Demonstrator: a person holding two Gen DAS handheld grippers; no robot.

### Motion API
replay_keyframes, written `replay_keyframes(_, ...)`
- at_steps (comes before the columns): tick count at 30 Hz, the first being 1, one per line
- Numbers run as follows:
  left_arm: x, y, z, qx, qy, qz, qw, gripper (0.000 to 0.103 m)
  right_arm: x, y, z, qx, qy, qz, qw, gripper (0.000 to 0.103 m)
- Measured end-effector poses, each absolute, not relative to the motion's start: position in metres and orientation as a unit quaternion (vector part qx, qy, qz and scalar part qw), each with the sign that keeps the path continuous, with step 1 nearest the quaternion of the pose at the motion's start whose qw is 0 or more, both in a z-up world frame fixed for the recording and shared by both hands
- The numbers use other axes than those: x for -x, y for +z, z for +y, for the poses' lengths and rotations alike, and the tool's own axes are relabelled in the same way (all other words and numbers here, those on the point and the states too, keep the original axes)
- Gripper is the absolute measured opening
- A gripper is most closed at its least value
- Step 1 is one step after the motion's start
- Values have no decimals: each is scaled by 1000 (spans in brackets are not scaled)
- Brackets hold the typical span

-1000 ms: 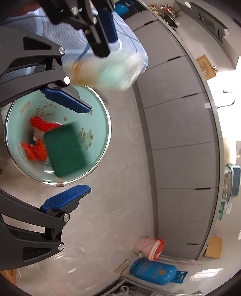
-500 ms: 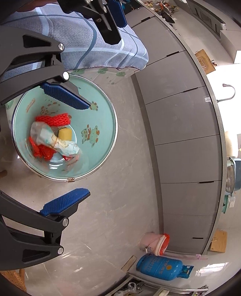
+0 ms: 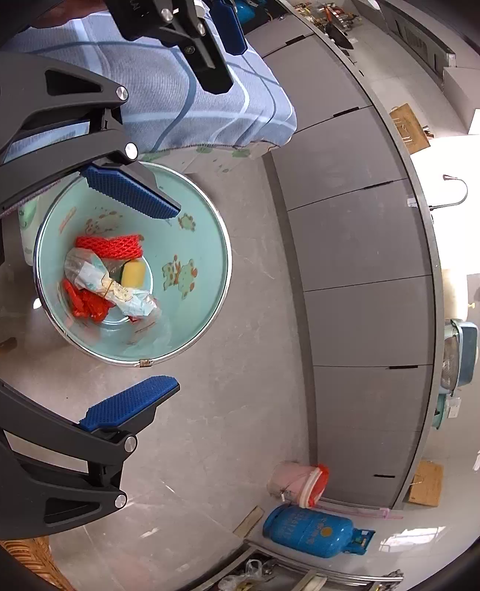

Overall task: Collect trash
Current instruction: 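Open both grippers to drop the bag and scouring pad into the bucket, then move both grippers back over the remaining trash on the table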

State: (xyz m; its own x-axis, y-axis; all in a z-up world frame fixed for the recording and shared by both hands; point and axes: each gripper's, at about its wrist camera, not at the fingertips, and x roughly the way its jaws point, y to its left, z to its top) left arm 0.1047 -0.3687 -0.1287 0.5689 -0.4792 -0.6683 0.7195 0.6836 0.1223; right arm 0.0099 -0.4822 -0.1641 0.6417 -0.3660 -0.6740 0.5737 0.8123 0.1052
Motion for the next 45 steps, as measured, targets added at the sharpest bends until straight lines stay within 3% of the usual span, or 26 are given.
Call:
replay_keyframes(28,-97,-90,-286,-161,-316,289,889,83,-9,-117,-404,-117,-242,323,907,86)
replay_keyframes(45,-85,-58,-168,-137,-251,267,920,88,-31,-100,-303,-85,-154,327,928,87)
